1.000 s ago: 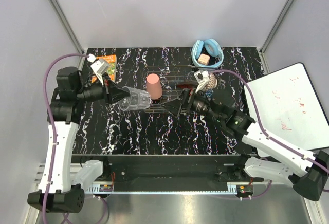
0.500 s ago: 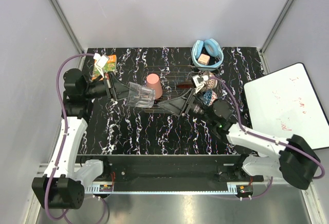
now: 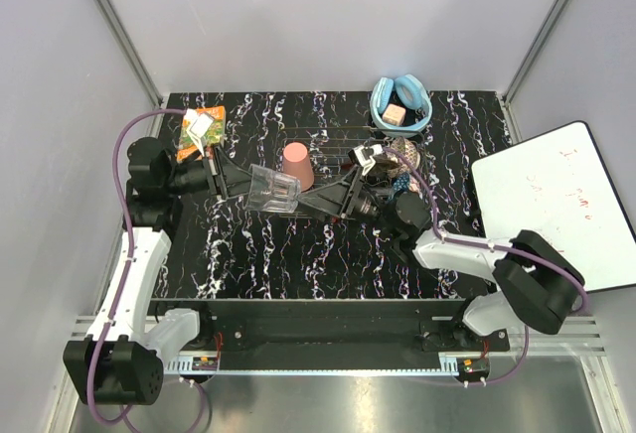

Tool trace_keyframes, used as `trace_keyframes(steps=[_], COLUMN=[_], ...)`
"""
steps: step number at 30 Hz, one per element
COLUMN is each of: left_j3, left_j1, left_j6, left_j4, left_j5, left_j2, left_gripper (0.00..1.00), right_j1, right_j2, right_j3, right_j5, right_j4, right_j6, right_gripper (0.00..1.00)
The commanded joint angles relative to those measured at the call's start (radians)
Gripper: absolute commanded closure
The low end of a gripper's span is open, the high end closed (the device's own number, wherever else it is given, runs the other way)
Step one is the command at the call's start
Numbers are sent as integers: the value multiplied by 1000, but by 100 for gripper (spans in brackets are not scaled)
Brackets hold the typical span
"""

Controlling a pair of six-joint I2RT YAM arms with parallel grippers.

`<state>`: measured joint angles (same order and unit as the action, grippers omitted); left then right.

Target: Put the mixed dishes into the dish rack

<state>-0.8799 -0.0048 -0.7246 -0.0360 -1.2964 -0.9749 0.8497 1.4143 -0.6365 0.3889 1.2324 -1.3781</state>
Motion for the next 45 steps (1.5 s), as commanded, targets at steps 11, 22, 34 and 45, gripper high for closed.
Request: trace_keyframes(steps=[11,22,34,45], left_j3=[16,30,-5,-39], left_j1=[-1,-12,-12,-11], left_j6=[93,139,304,471], left_j4=[24,60,255,427], left_j5=[17,28,46,49], left_j2=[8,22,13,-7], left_gripper=[100,100,91,22], right_j1=[-3,0,-3,-14], right_j2=[104,143,134,114], right_j3=[-104,-149,-143,-132], right_j5=[41,48,47,41], right_j4=[184,216,223,216], right_j6=[-84,-105,-122,-127], right_gripper=[1,7,94,100])
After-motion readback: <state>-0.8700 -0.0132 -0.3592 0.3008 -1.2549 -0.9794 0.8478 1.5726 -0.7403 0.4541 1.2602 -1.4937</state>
